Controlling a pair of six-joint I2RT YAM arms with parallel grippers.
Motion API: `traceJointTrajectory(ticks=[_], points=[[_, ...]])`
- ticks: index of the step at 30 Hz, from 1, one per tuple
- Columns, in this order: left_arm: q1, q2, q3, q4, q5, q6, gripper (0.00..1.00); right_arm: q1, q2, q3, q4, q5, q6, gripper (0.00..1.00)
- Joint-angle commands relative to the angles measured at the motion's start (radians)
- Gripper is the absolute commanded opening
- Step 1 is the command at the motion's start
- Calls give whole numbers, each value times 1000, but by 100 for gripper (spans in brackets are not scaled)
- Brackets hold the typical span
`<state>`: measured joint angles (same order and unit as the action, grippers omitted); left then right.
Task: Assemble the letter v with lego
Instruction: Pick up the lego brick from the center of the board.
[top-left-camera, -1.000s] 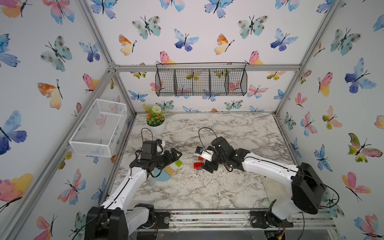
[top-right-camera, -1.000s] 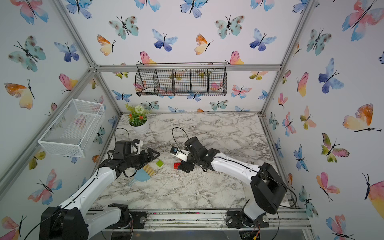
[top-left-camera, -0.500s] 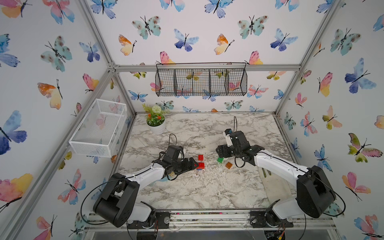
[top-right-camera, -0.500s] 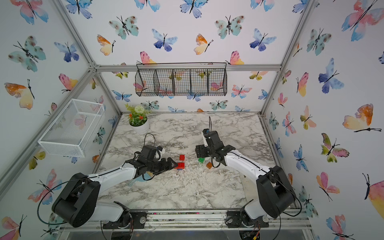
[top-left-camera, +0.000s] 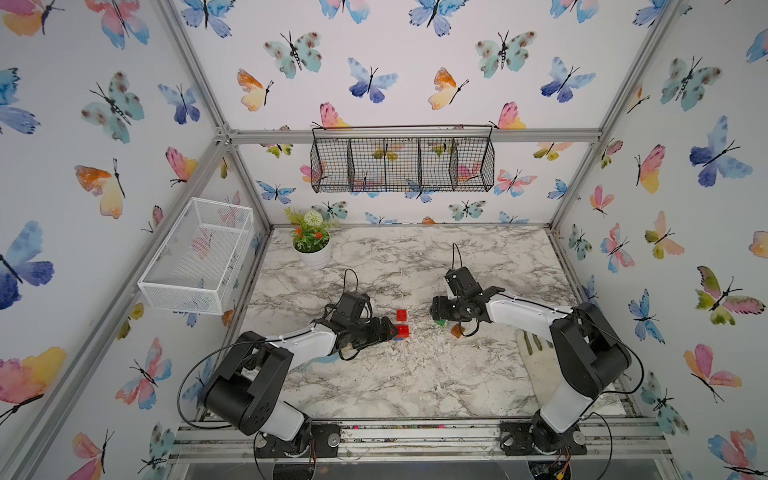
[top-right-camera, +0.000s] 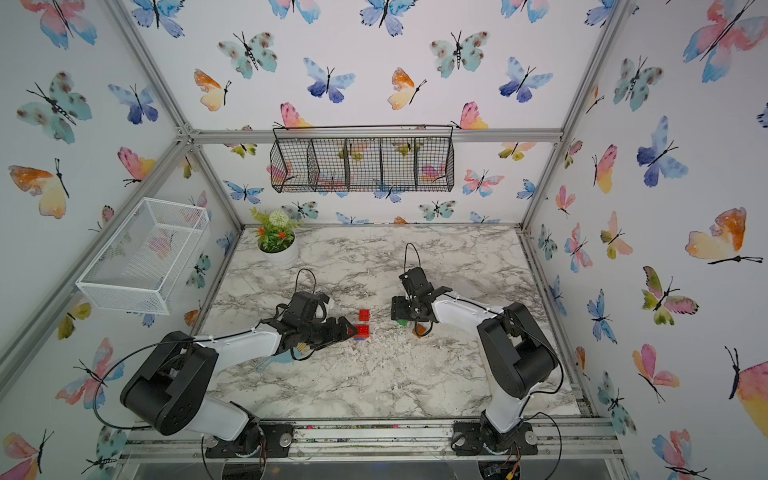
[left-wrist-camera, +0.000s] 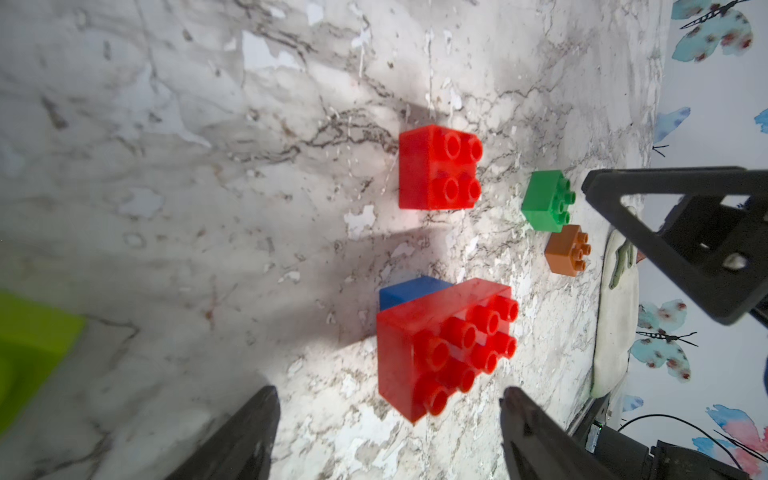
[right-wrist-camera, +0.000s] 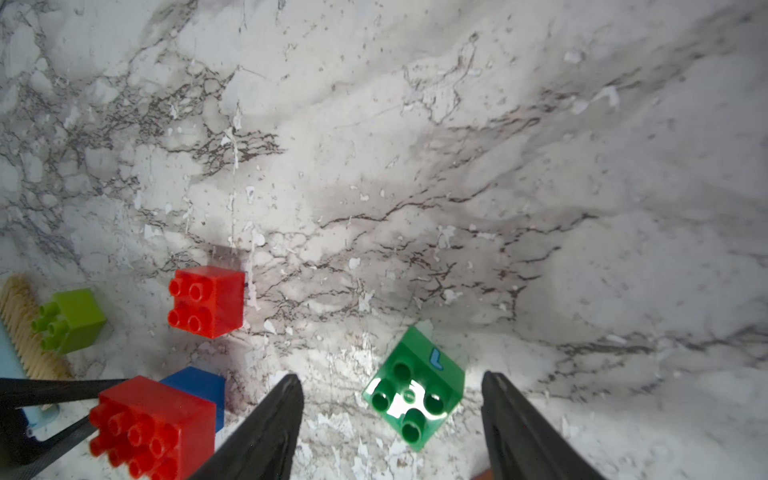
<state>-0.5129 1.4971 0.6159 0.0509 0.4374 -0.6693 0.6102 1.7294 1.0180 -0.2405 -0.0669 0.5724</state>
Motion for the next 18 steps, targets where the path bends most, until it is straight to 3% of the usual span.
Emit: traceJointTrajectory(ticks=[1,18], points=[[-7,30,17,11,-23,16,84,2,32,5,-12,18,32,70],[-8,48,-35,47,-44,-23,72,11,52,-20,-29,40,6,66]])
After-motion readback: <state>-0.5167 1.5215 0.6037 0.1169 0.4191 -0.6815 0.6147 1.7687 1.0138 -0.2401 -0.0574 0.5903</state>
